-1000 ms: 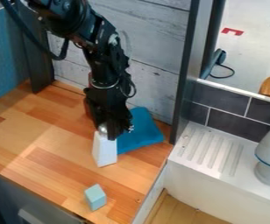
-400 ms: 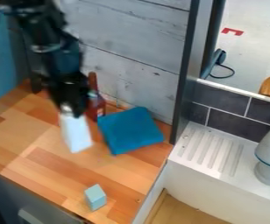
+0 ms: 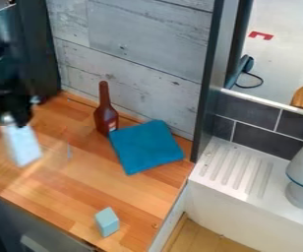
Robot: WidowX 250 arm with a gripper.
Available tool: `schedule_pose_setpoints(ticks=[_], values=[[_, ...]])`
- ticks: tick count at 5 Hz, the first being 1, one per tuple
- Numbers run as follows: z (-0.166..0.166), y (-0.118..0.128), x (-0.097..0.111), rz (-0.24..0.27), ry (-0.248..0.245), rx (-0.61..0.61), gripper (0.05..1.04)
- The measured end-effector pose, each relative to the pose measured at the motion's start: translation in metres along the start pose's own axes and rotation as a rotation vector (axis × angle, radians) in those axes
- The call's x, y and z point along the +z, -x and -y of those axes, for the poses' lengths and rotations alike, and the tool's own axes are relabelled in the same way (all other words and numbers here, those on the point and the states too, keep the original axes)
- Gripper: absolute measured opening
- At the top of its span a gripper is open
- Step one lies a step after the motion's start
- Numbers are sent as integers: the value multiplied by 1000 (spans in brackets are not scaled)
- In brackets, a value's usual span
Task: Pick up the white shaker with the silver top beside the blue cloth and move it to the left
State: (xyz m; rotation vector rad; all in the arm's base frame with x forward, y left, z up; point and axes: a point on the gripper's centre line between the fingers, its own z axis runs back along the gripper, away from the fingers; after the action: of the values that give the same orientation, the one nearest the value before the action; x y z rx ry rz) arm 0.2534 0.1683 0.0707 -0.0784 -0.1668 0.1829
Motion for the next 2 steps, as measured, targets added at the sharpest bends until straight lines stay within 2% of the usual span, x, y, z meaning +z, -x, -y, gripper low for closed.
schedule_pose_setpoints(ticks=[1,2], values=[[-21,4,-27,-48,-17,-21,521],[-23,3,-37,-13,-41,-94,521]])
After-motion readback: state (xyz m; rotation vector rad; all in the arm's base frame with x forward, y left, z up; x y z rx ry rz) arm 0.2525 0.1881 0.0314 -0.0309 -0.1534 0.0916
